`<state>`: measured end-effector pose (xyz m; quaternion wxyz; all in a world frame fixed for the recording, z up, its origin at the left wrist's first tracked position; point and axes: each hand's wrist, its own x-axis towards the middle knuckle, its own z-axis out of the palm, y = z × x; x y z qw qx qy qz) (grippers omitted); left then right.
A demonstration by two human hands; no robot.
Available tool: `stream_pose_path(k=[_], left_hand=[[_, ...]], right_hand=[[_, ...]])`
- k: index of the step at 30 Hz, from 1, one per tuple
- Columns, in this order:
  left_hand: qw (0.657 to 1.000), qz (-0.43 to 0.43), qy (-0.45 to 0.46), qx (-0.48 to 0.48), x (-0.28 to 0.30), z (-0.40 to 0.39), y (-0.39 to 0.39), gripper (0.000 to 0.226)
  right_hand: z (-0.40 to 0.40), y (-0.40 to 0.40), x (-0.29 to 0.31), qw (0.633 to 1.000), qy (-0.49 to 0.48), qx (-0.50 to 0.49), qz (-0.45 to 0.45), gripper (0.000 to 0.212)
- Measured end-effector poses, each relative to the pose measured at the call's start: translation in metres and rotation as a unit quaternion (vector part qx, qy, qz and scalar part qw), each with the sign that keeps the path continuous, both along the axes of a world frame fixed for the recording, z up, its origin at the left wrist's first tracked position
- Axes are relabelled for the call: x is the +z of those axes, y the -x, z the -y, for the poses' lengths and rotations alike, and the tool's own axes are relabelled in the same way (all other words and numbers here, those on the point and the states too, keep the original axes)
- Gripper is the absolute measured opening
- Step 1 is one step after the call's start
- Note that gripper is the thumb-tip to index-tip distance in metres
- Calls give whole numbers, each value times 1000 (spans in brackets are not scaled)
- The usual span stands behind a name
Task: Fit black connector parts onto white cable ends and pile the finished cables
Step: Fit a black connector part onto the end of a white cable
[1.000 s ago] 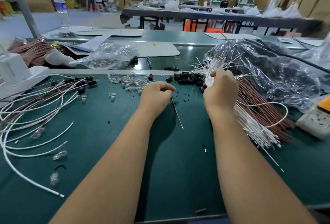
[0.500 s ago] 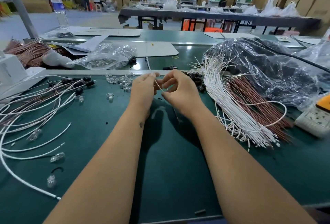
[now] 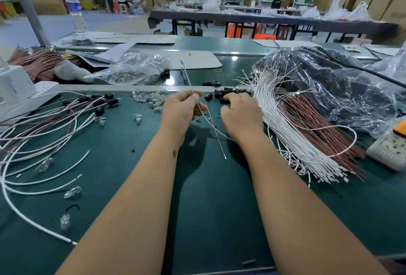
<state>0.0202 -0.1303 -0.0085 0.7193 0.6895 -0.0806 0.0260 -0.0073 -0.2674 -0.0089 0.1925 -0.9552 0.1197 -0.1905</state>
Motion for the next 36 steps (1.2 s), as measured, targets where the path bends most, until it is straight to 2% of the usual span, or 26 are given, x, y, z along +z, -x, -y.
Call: stream_pose_path(k=[2,4,5,7,8,10,12,14,16,19,22,24,26,31,32,34,36], left_hand=[[1000,2,7,-2,0,0,-1,17],[1000,10,-1,4,-1,0,-1,36],[1000,15,-7,6,-3,0,-1,46],[999,28,-16,8,-3,0,0,46],[999,33,-24,7,-3,0,0,38],[999,35,-38,7,-3,0,0,25],[999,35,-37,9,-3,1,0,23],[998,35,-44,5,-4,2,-1,22],[998,38,-53,0,-4,4,-1,17],[998,40,-52,-9,-3,6,1,12],[999,30,-23,-34,-1,5,4,27],[998,18,12,-52,0,4,4,28],[997,15,36,-62,1,3,4,22],[995,45,60,-66,2,0,3,6],[995,49,61,-54,2,-1,3,4],[996,46,72,-19,3,-2,2,5],[994,33,106,13,5,-5,1,7]], right_hand=[[7,1,-1,994,51,-50,-88,45],[8,2,-5,986,90,-62,-126,41],[8,3,-5,987,95,-60,-113,37],[10,4,-2,994,71,-57,-57,25],[12,4,-2,997,46,-58,-28,21],[17,3,-3,998,-18,-57,22,28],[17,1,-3,987,-139,-36,72,29],[10,-1,0,933,-337,16,128,25],[4,-1,2,869,-463,68,159,29],[-4,-1,3,825,-532,119,146,21],[-12,-1,3,819,-529,162,152,19],[-14,0,4,814,-526,183,165,18],[-12,1,5,826,-501,190,177,18],[-6,0,6,895,-377,167,171,14],[-5,0,7,913,-345,159,147,12],[-1,2,11,956,-248,138,70,23],[2,5,16,980,-148,128,-26,33]])
